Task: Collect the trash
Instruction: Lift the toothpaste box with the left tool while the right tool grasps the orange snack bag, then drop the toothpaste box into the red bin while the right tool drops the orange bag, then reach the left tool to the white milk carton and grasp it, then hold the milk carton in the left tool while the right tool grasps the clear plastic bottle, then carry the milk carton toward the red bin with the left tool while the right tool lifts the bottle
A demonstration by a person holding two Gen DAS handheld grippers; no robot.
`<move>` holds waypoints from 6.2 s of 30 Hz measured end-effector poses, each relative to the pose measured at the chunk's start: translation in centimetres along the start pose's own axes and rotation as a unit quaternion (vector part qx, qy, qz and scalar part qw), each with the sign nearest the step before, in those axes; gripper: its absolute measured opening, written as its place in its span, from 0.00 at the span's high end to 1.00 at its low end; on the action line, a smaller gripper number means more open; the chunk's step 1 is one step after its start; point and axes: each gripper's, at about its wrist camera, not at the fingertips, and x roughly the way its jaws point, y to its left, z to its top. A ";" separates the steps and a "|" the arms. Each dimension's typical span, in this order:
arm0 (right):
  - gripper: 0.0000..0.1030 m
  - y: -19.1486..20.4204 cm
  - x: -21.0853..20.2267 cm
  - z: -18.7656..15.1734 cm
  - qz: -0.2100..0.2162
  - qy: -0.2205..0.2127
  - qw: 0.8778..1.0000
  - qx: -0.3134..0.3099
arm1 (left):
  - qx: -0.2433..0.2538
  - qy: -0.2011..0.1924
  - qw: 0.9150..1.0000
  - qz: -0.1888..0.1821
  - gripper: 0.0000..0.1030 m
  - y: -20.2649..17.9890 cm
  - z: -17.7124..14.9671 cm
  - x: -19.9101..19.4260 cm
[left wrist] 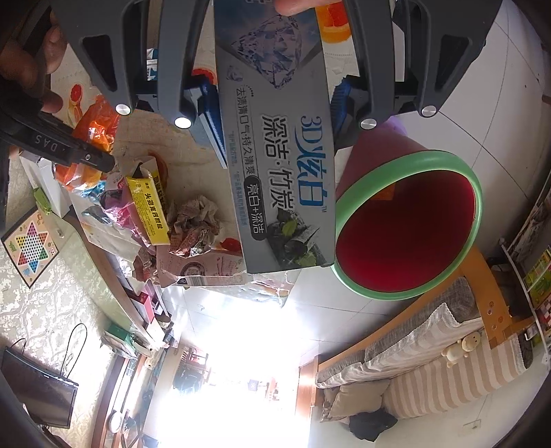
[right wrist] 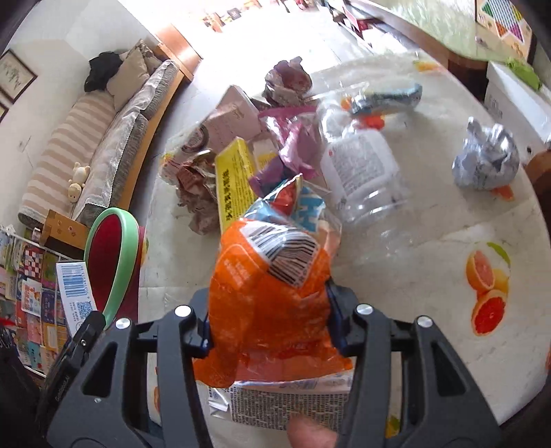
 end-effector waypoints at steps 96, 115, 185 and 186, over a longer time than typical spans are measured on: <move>0.04 14.2 -6.1 -1.0 -0.033 -0.096 0.972 -0.210 | 0.003 -0.046 0.999 0.022 0.07 7.0 0.8 -4.9; 0.04 -4.7 -13.0 -3.3 -0.122 -0.109 0.982 -0.094 | 0.251 0.033 0.963 -0.095 0.08 -10.7 -5.4 -2.7; 0.43 -3.3 3.4 3.6 -0.170 0.015 0.973 -0.159 | 0.228 0.042 0.959 -0.163 0.62 -5.1 -3.9 -3.7; 0.43 -3.4 2.8 3.3 -0.170 0.008 0.973 -0.158 | 0.225 0.038 0.960 -0.161 0.62 -5.1 -3.8 -3.9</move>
